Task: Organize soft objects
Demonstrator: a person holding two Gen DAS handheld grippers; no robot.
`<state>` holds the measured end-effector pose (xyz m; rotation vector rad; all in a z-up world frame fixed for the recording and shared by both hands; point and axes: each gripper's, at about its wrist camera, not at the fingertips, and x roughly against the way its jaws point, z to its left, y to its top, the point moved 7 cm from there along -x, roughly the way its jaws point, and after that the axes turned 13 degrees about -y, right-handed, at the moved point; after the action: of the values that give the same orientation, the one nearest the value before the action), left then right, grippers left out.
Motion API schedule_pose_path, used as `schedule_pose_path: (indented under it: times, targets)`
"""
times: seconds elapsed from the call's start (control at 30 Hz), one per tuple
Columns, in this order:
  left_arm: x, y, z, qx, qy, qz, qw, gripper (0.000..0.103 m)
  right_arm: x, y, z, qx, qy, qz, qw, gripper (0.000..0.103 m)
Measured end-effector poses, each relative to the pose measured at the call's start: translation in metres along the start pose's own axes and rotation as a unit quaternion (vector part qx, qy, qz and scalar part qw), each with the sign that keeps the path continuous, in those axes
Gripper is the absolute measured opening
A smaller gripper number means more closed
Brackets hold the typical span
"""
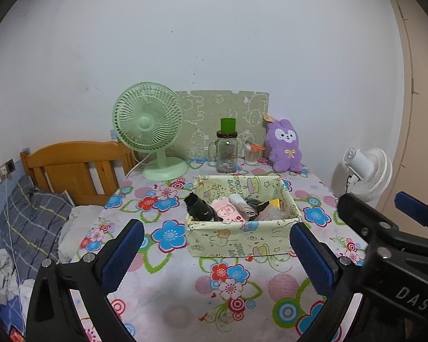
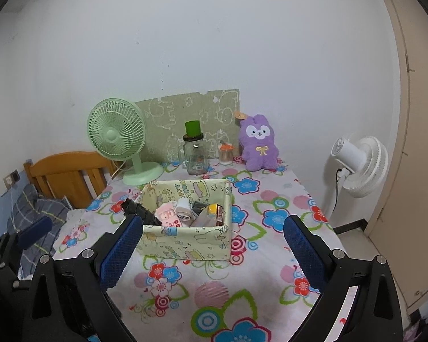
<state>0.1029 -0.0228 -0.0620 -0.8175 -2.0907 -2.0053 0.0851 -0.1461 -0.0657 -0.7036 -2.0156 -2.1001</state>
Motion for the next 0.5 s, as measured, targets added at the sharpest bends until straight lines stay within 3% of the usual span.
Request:
schedule_pose_path:
  times: [0.17,0.5]
  targets:
    - [0.011,-0.002,0.010,0.020,-0.003,-0.001,0.9998,0.103,0.013,0.000,-0.006,-0.005,-0.003,-0.006,1.000,0.101]
    - [0.032,-0.003,0.012,0.004,0.010,-0.019,0.9998,0.103,0.029,-0.004,-0.017,-0.015,-0.010,-0.020,1.000,0.101]
